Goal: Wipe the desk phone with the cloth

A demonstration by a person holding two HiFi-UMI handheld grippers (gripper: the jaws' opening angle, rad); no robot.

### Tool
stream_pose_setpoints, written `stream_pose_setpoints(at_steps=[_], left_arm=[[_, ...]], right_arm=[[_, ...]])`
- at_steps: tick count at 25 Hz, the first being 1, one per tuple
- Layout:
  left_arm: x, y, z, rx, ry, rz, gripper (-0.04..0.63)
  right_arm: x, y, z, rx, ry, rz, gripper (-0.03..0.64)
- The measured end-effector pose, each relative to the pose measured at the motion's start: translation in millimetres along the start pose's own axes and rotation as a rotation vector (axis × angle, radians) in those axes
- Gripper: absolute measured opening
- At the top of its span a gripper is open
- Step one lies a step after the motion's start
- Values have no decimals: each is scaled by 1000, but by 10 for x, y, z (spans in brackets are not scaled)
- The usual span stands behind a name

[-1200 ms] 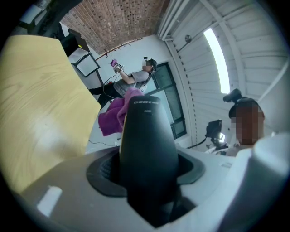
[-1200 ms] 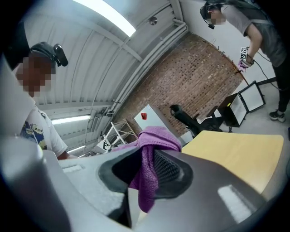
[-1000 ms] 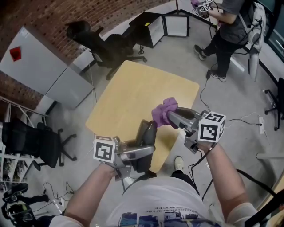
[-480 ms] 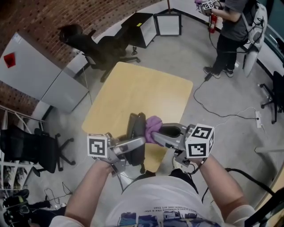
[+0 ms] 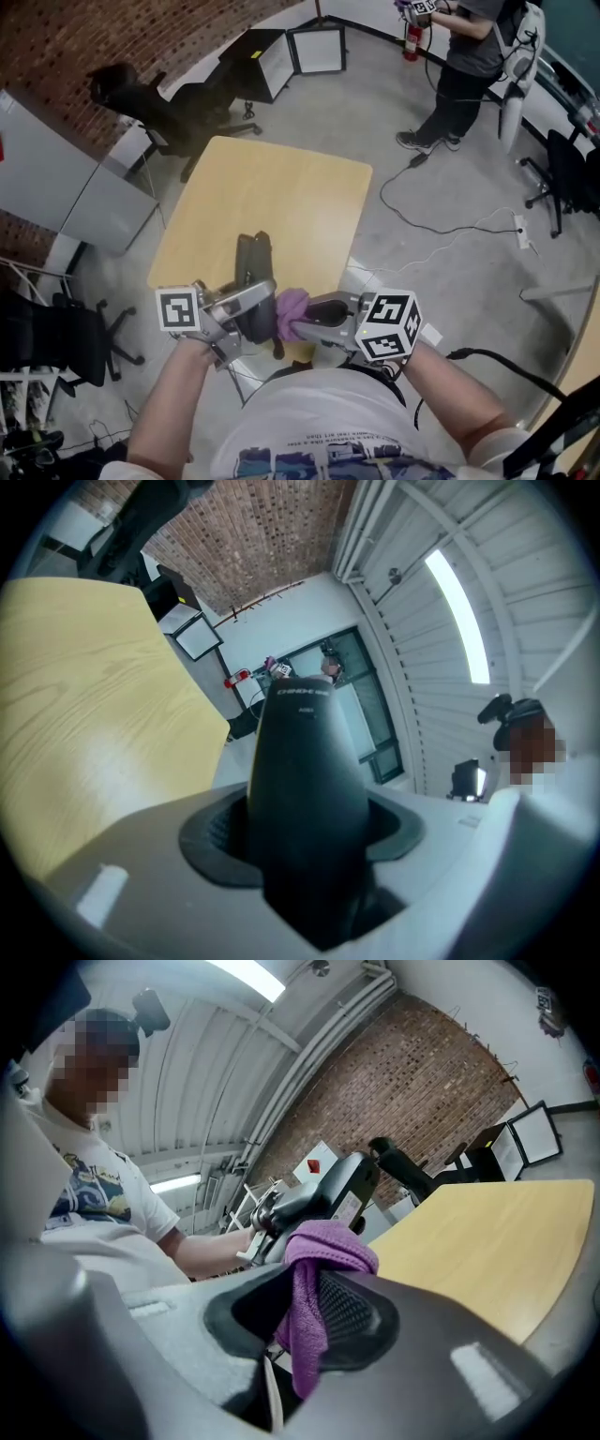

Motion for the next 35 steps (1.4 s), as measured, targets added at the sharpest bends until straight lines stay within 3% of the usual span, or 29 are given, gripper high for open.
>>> stream_pose_setpoints(at_steps=[3, 7, 11, 25, 31, 35], left_arm=[[-21, -3, -42, 1, -4, -11, 288], [-22, 9, -117, 18, -12, -18, 288], [-54, 2, -120, 28, -3, -6, 288], [-30, -75, -168, 54, 12, 30, 287], [35, -89, -211, 44, 15, 19, 287], [67, -91, -351, 6, -66, -5, 287]], right_arm=[[58, 6, -55, 42, 39, -17, 91], [187, -309, -113, 91, 102, 76, 89], [189, -520, -233, 121, 102, 116, 90], [-141, 257, -442, 91, 82, -107, 89], [-119, 496, -143, 45, 206, -142, 90], [79, 571, 73, 35, 347, -114, 91]])
Point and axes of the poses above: the fingertips, and each gripper's own axes: x backward along the fingers, z to its right, y out of its underside, the point moved 6 cm from there along x, backward along the fingers, and after that the axes turned 5 degrees about -x, right-handed, at the moved point
